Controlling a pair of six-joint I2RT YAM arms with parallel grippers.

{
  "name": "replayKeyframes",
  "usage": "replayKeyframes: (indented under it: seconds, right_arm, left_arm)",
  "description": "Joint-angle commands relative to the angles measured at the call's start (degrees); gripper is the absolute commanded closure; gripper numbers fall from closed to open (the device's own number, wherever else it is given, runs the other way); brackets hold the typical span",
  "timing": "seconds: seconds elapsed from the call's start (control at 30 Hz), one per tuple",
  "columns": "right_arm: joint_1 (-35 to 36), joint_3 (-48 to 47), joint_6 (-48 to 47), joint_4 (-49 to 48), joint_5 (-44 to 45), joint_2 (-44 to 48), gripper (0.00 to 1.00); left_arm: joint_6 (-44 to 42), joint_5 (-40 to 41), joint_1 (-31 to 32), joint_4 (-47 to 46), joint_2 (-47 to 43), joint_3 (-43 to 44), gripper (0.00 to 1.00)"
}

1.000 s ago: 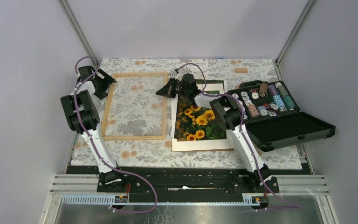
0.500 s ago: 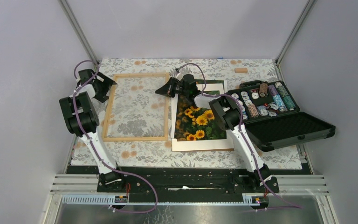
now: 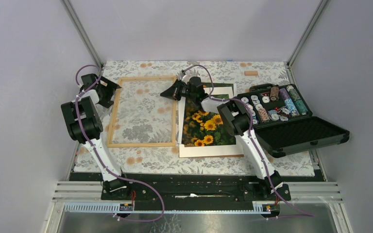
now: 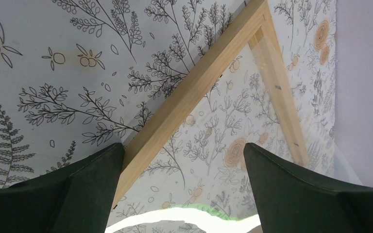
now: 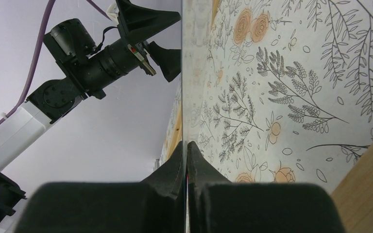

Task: Put the photo into the frame
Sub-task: Place the photo frame item in the photo frame.

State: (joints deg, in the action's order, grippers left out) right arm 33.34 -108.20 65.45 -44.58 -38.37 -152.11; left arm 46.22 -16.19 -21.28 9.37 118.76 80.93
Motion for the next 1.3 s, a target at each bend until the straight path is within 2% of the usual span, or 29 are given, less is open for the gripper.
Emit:
replayKeyframes:
  seconds: [0.0,0.23,0.67,1.27]
  right_arm:
    - [1.18,-2.62,0.88,-4.45,0.54,-0.31,1.0]
    - [1.48,-1.53,4.14,-6.57,0.96,-0.6,1.0]
    - [1.53,3.65,9.84,-16.6,0.21,1.41,1.0]
    - [1.98,0.7,19.3,-17.32,1.54,-2.79,1.0]
  left_arm:
    - [0.63,0.06,-0.26,0.59,-2.03,-1.26,0.01]
    - [0.85,0.01,-0.26,0.32,-2.05,-1.59,0.01]
    - [0.72,-0.16,-0.43,0.3,-2.23,-1.41,0.01]
    - [2.22,-2.05,-0.87,-0.64,-3.35,-2.08,0.01]
